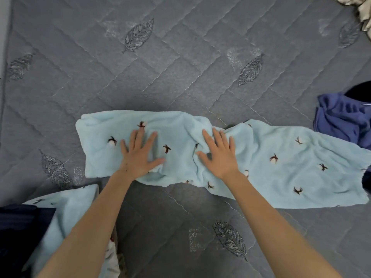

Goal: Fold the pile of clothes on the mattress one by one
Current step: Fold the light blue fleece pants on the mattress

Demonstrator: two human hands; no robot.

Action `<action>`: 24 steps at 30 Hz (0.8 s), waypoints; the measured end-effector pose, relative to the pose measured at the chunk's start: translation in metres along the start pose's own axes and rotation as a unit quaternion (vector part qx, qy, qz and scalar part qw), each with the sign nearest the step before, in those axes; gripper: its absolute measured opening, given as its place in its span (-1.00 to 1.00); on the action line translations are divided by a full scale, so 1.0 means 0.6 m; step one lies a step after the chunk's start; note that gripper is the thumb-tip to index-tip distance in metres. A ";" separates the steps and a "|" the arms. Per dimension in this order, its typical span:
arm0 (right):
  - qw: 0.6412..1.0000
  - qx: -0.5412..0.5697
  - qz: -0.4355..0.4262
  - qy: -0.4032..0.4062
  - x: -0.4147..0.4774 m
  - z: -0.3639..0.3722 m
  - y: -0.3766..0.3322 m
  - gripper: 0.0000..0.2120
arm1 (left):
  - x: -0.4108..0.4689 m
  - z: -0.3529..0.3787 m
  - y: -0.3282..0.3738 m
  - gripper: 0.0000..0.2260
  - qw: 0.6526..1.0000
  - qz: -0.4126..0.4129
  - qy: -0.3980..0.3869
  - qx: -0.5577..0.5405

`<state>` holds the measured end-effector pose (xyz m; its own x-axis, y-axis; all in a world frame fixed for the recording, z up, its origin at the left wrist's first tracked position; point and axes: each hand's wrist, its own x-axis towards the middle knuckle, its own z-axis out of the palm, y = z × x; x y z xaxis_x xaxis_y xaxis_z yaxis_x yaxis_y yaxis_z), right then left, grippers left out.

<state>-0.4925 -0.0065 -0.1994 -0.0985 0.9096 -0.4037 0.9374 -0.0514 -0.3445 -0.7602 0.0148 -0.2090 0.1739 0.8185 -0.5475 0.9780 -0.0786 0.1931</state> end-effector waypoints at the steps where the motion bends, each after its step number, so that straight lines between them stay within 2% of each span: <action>1: 1.000 0.020 -0.007 0.023 -0.006 -0.003 0.005 -0.26 | -0.001 -0.004 0.019 -0.24 0.999 0.004 0.031 -0.042; 4: 0.995 0.045 0.001 0.085 -0.032 -0.024 0.031 -0.29 | -0.008 -0.010 0.086 -0.32 0.987 0.042 0.134 -0.074; 7: 0.994 0.042 0.033 0.090 -0.063 -0.047 0.084 -0.26 | -0.009 -0.004 0.162 -0.34 0.981 0.072 0.168 -0.060; 17: 0.975 0.056 0.203 0.071 -0.171 -0.090 0.319 -0.24 | -0.011 0.071 0.417 -0.45 0.967 0.183 0.178 0.020; 20: 0.966 0.069 0.238 0.074 -0.204 -0.097 0.383 -0.20 | -0.015 0.095 0.497 -0.47 0.964 0.221 0.147 0.031; 24: 0.943 0.098 0.288 0.134 -0.229 -0.103 0.457 -0.07 | -0.015 0.131 0.585 -0.51 0.968 0.234 0.069 0.066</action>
<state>-0.2015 -0.1201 -0.1858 0.5201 0.7782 -0.3519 0.7281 -0.6194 -0.2936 -0.4094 -0.0649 -0.2000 0.5934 0.7428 -0.3101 0.8035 -0.5234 0.2837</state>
